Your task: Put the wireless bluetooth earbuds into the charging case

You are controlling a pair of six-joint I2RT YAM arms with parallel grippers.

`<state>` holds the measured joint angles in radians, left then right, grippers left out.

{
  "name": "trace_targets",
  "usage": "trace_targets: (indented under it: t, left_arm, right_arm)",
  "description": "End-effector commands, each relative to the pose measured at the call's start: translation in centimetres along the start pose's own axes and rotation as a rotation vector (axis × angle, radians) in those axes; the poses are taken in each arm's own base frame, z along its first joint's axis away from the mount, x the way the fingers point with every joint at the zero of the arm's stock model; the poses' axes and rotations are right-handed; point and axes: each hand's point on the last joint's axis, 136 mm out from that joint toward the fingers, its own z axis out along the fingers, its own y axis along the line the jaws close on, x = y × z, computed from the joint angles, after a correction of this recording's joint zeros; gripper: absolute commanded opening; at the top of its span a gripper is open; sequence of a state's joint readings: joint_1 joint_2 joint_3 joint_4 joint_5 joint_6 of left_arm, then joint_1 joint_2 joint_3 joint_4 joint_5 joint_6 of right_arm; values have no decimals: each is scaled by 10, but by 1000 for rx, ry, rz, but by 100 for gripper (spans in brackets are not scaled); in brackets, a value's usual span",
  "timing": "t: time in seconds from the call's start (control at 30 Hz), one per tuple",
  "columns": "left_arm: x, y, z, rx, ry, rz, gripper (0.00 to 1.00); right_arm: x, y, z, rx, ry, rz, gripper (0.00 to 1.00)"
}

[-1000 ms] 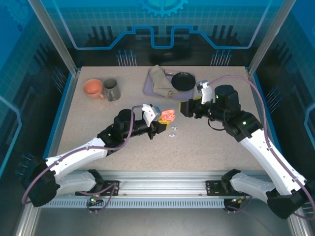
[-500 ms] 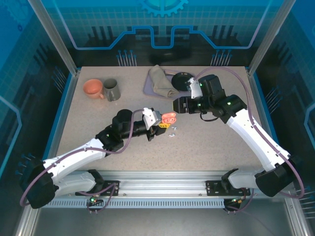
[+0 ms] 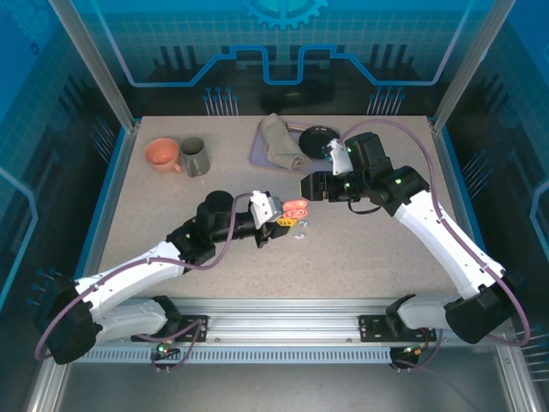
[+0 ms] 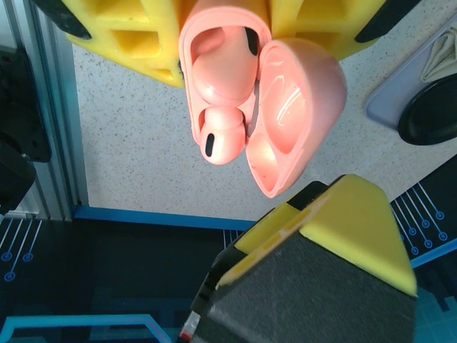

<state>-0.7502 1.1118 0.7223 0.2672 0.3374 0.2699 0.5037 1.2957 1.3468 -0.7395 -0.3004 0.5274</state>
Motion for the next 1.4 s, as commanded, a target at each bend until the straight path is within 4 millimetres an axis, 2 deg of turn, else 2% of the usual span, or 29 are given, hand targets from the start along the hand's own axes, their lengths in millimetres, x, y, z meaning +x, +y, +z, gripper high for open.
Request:
trace_targets:
  t: [0.0,0.07,0.43,0.57,0.67,0.87,0.93,1.13,1.37]
  left_arm:
    - [-17,-3,0,18,-23,56,0]
    - [-19,-3,-1,17,-31,65,0]
    - [-27,1,-3,-11,-71,87,0]
    - [-35,1,-5,-11,-94,97,0]
    - [-39,0,-5,-5,-102,109,0]
    - [-43,-2,-6,9,-99,132,0]
    - [-43,-3,-6,13,-98,137,0]
    - [-43,-6,-7,28,-87,157,0]
    - [-44,-7,-9,35,-81,171,0]
  right_arm:
    - [-4,20,-10,-111,-28,-10,64]
    - [-8,22,-15,-139,-54,-38,66]
    - [-9,31,-59,-219,-224,-289,100]
    - [-4,38,-73,-260,-259,-414,100]
    - [5,41,-78,-266,-292,-577,100]
    - [48,44,-77,-293,-345,-1023,100]
    - [55,45,-79,-293,-358,-1108,100]
    - [65,52,-73,-377,-342,-1208,100]
    - [50,55,-57,-418,-310,-1222,100]
